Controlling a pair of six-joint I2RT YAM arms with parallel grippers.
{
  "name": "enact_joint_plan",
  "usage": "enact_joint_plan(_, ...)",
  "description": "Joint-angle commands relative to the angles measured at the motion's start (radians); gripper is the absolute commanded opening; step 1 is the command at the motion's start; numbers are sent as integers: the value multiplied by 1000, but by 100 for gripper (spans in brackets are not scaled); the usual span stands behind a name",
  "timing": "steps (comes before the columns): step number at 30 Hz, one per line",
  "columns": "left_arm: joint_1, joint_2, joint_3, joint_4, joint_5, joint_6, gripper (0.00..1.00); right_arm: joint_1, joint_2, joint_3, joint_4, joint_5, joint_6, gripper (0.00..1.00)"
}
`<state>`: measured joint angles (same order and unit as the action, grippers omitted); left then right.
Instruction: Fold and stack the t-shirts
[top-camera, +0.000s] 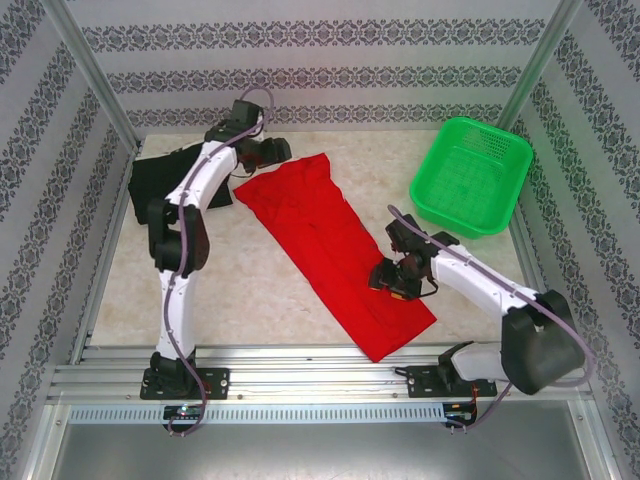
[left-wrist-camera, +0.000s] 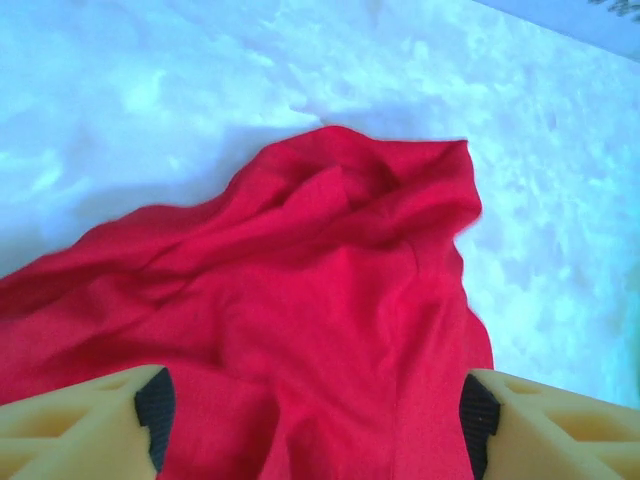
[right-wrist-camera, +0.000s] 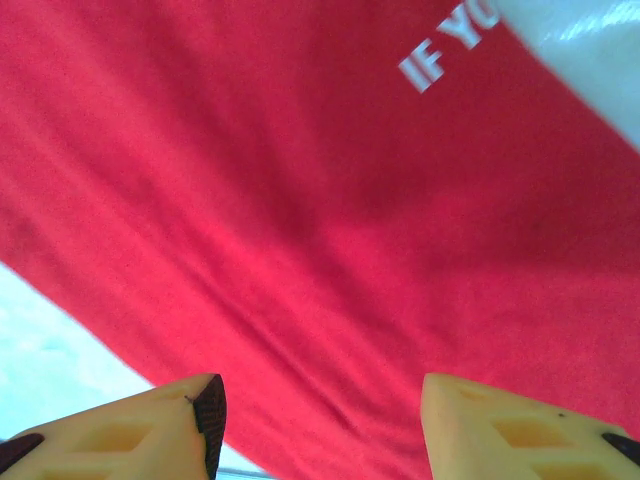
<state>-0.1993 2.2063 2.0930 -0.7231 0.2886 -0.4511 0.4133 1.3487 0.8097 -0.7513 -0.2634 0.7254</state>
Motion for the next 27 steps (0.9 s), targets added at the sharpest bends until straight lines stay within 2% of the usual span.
enact_joint_plan(1, -13, -73, -167, -73, -28, -3, 69, -36, 39, 36, 18, -29, -94, 55)
enact_joint_plan(3, -20, -102, -266, -13, -9, -40, 65, -45, 48, 45, 18, -31, -119, 56)
enact_joint_plan(7, -52, -107, -345, 58, 10, -76, 62, -54, 24, 32, 33, -41, -142, 61)
enact_joint_plan(17, -108, -60, -404, 144, -4, -79, 61, -54, -121, -26, 70, -68, -193, 84)
enact_joint_plan(22, -111, -56, -446, 194, -40, -67, 60, -54, -177, -49, 87, -83, -197, 86)
enact_joint_plan(27, -113, -58, -478, 212, -29, -49, 54, -56, -192, -60, 86, -85, -193, 87)
